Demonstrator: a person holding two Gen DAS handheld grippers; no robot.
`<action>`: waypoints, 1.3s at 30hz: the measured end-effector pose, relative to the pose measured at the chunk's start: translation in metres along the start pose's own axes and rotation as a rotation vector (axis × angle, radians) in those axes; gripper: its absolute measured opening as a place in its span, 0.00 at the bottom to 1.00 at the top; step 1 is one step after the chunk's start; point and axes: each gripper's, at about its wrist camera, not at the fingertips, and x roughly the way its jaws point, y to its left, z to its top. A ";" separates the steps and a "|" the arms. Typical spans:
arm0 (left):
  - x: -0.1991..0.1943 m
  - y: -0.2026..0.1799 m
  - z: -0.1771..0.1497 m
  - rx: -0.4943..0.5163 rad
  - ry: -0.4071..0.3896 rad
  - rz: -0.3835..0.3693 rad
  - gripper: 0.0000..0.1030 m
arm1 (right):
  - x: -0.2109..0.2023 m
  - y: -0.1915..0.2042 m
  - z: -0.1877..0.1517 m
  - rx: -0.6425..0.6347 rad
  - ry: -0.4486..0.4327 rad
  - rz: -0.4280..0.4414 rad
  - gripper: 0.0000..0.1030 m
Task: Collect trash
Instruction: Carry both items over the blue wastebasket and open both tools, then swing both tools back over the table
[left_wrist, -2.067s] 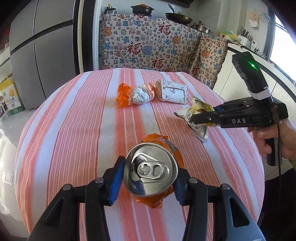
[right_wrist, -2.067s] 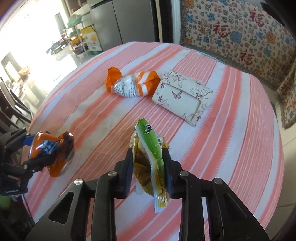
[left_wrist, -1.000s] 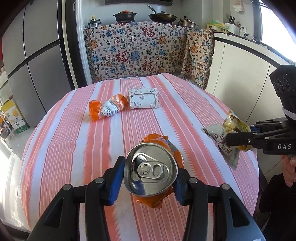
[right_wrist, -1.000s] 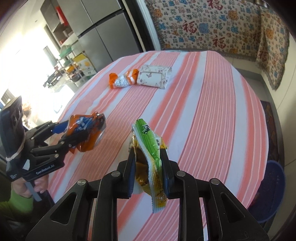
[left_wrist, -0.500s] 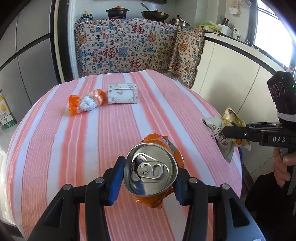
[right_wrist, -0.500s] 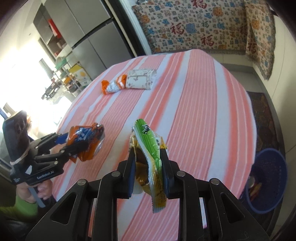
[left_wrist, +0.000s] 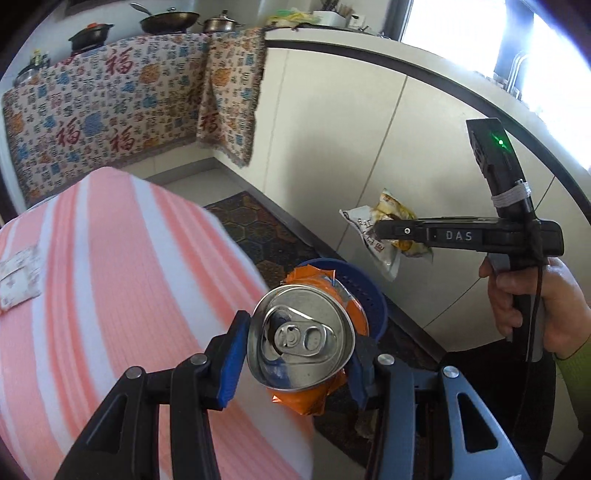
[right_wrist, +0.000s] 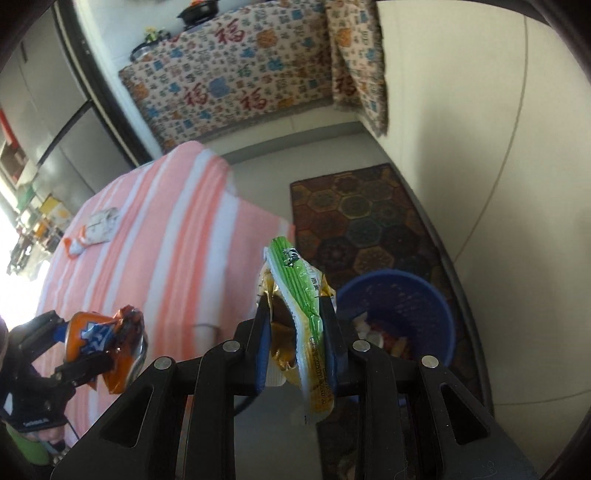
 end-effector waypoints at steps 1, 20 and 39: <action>0.013 -0.006 0.007 0.003 0.010 -0.015 0.46 | 0.002 -0.010 0.000 0.009 0.003 -0.012 0.24; 0.232 -0.051 0.049 0.043 0.205 -0.039 0.54 | 0.065 -0.144 0.002 0.207 0.057 -0.045 0.45; 0.053 0.009 0.004 -0.006 0.068 0.008 0.61 | 0.013 -0.051 0.002 0.009 -0.190 -0.125 0.72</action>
